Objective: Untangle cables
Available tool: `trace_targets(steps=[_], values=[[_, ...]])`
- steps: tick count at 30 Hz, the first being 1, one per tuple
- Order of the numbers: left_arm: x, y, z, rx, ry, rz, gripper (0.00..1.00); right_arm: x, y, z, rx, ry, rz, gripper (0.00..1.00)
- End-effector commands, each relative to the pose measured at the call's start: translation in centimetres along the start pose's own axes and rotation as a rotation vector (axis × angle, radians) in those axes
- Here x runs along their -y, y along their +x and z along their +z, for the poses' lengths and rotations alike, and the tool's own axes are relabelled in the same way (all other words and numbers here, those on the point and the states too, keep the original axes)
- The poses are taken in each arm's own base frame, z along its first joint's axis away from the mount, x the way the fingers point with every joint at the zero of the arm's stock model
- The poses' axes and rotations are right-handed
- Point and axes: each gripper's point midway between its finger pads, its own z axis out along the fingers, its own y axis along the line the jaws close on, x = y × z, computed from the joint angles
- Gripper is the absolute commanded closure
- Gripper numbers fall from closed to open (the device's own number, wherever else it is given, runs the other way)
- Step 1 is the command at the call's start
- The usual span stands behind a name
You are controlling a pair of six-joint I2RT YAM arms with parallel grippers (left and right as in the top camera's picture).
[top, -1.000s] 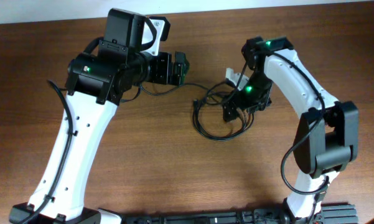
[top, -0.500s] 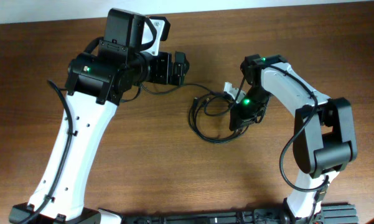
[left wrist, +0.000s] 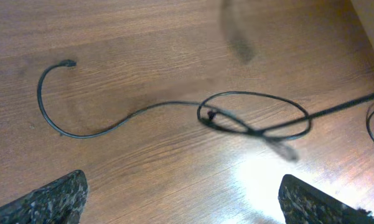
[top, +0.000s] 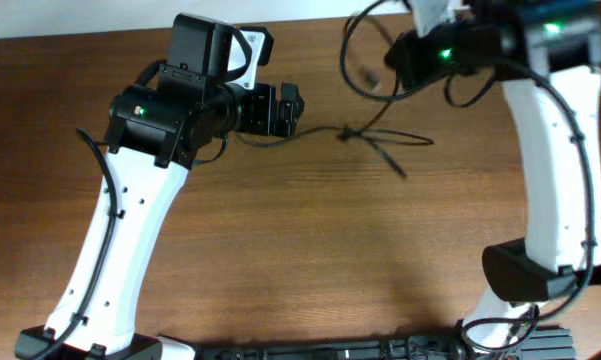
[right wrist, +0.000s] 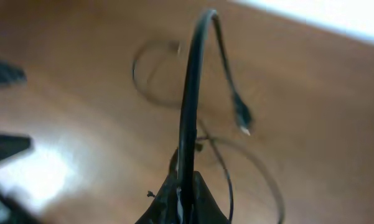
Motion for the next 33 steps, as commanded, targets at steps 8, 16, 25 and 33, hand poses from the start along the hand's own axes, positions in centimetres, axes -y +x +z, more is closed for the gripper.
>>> trace_targets(steps=[8, 16, 25, 33], values=[[0.0, -0.5, -0.3, 0.014, 0.005, 0.015, 0.01, 0.9, -4.7, -8.6, 0.296, 0.209, 0.067, 0.96], [0.0, -0.5, -0.3, 0.014, 0.005, 0.015, 0.01, 0.8, -7.5, -9.6, 0.429, 0.178, 0.198, 0.96], [0.0, -0.5, -0.3, 0.014, 0.005, 0.015, 0.01, -2.7, -14.8, -15.3, 0.792, -0.045, 0.23, 0.96], [0.0, -0.5, -0.3, 0.014, 0.005, 0.015, 0.01, -6.6, -19.2, -23.7, 1.075, -0.411, 0.227, 0.96]])
